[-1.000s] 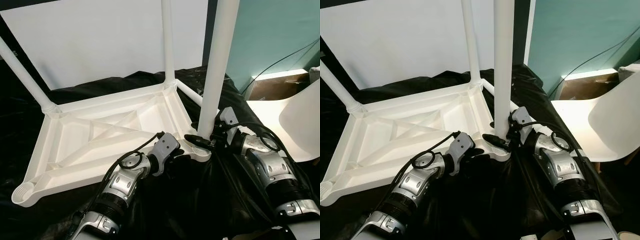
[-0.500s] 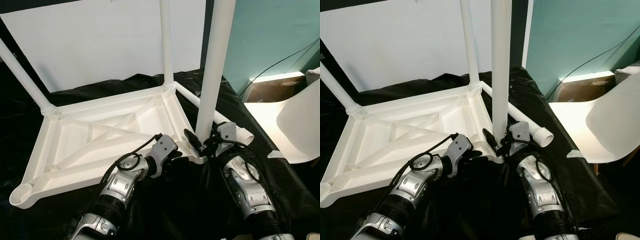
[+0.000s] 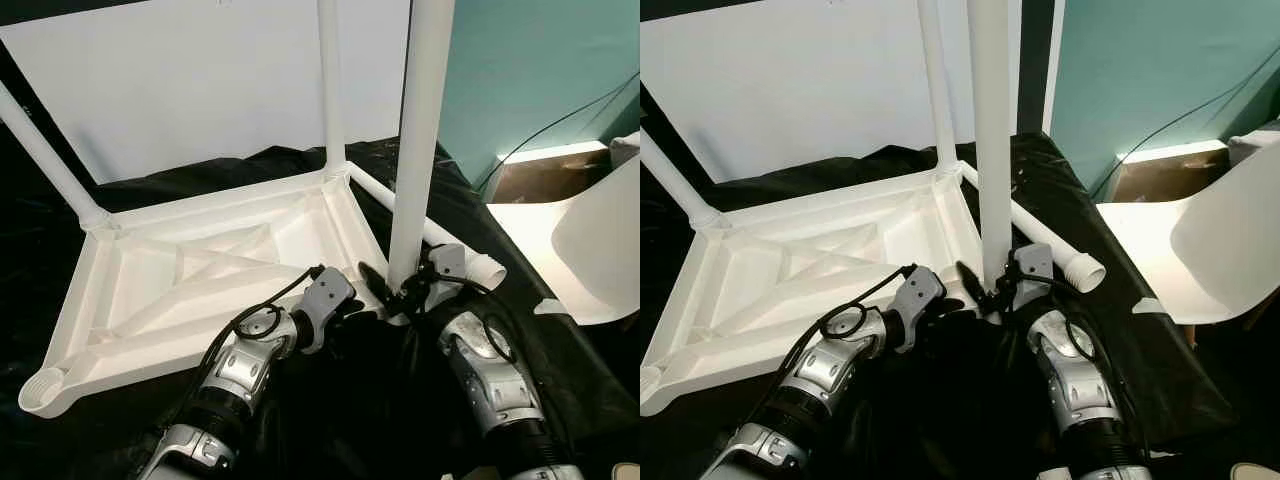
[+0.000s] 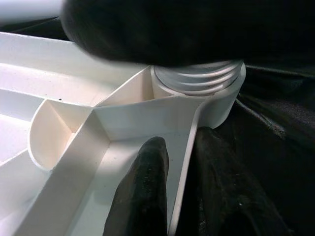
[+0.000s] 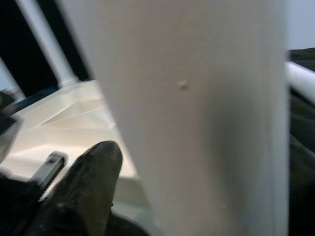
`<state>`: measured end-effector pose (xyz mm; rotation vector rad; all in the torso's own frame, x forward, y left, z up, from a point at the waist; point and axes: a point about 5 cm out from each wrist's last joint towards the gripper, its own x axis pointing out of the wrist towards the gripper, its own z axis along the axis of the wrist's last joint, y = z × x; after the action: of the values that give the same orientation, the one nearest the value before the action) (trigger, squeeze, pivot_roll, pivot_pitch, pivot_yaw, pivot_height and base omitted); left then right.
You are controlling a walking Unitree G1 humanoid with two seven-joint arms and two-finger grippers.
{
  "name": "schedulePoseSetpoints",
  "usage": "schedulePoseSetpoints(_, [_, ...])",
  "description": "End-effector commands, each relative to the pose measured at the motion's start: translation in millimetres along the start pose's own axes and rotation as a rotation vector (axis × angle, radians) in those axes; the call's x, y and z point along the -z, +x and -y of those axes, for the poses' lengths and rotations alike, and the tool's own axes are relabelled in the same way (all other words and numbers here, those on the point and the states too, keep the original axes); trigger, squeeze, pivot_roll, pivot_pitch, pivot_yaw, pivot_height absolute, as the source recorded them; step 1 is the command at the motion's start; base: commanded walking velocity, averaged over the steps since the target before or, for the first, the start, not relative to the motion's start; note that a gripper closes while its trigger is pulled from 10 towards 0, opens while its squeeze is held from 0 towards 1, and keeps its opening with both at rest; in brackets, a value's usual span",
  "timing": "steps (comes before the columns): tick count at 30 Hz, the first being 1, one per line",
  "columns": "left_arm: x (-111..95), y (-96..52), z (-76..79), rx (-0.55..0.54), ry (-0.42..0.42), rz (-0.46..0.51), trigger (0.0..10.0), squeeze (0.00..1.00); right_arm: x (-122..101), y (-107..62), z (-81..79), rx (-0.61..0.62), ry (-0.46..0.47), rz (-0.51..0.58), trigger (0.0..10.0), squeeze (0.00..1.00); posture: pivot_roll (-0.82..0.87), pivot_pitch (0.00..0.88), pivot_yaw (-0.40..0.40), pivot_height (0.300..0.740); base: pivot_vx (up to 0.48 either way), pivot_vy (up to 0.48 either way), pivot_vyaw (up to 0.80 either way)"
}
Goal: Building children table
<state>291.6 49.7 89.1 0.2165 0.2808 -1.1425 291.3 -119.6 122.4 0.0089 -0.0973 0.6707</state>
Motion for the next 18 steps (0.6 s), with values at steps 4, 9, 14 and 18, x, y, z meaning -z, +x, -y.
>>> schedulePoseSetpoints(4, [32.3,6.0,17.4,0.061,-0.112,-0.116,10.0,0.0,-3.8,6.6,-6.4,-0.261,0.0,-0.05,10.0,0.0,0.05,0.0,0.057,0.74,0.0,0.0,0.0])
schedulePoseSetpoints(9, [32.9,6.1,18.1,0.063,-0.115,-0.117,10.0,0.0,-10.3,4.8,6.6,-0.328,-0.04,-0.086,10.0,0.0,0.05,0.0,0.057,0.74,0.0,0.0,0.0])
schedulePoseSetpoints(14, [33.5,5.7,18.5,0.063,-0.117,-0.119,10.0,0.0,-16.2,0.7,22.4,-0.403,-0.087,-0.147,10.0,0.0,0.05,0.0,0.059,0.74,0.0,0.0,0.0])
schedulePoseSetpoints(18, [33.6,5.5,18.5,0.061,-0.119,-0.117,10.0,0.0,-19.2,-5.8,30.5,-0.485,-0.093,-0.192,0.0,0.0,0.05,0.0,0.053,0.74,0.0,0.0,0.0])
